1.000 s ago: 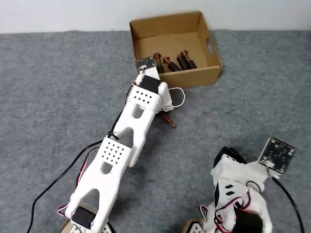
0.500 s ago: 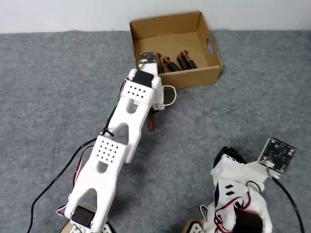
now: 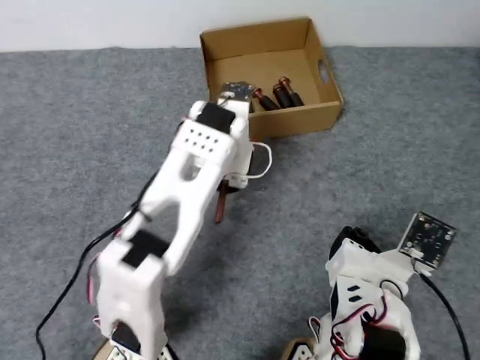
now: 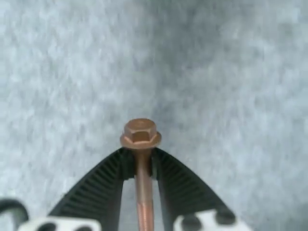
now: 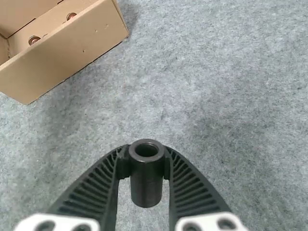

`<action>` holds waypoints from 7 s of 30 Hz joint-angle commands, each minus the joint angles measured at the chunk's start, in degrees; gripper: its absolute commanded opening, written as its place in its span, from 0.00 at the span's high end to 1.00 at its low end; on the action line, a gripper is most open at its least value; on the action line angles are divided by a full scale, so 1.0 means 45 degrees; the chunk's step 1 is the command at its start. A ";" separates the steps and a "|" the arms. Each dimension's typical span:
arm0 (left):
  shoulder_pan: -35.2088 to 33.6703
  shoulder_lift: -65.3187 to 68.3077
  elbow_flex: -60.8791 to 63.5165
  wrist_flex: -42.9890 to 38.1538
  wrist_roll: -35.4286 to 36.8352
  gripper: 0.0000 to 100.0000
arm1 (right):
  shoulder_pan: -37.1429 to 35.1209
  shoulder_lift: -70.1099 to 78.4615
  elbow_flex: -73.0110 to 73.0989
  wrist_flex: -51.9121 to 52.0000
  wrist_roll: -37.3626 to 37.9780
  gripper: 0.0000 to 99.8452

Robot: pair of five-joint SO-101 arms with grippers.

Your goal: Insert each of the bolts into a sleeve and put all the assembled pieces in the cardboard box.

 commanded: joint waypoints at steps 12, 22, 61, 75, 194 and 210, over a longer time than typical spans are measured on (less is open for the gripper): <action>0.0020 -1.1604 0.8821 -0.6037 -0.1680 0.99 | -0.1905 0.0400 -0.0176 -0.0068 0.0664 0.99; 0.0078 -1.8247 1.5092 -1.0335 -0.1641 0.99 | -0.4425 -0.0186 -0.0664 -0.0088 0.0684 0.99; 0.2462 -2.7077 1.9897 -1.1350 0.1270 0.99 | -1.2864 -0.0107 0.0996 -0.5304 0.6759 0.99; 0.2501 -2.7038 1.9585 -1.0569 0.1289 0.99 | -1.1907 -0.0107 0.0781 -0.5382 0.6759 0.99; -0.7072 -2.7038 2.5661 -0.7560 -0.2520 0.99 | -0.4347 3.1326 -2.1001 -1.1595 0.8557 0.89; -0.7092 -2.7038 2.5661 -0.6740 -0.2559 0.99 | -0.4523 2.7302 -2.0923 -0.6750 0.6779 0.99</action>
